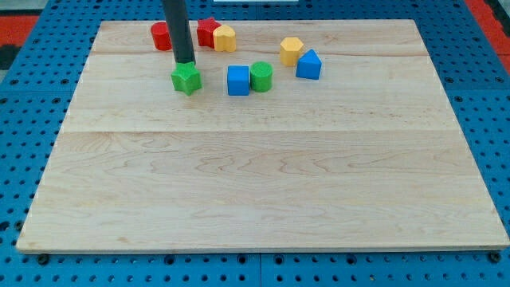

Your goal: Move the yellow hexagon to the top of the board

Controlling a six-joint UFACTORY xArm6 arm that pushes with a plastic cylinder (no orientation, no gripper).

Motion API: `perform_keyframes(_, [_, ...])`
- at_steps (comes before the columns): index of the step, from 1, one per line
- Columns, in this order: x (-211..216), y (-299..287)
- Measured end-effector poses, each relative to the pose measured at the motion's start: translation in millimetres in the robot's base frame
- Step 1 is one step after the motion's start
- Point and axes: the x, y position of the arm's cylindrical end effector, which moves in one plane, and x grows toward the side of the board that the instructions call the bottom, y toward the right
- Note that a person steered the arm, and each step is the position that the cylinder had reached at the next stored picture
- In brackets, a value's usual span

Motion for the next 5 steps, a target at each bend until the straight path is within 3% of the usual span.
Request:
perform_keyframes(1, [-24,4])
perform_keyframes(5, [-29,190])
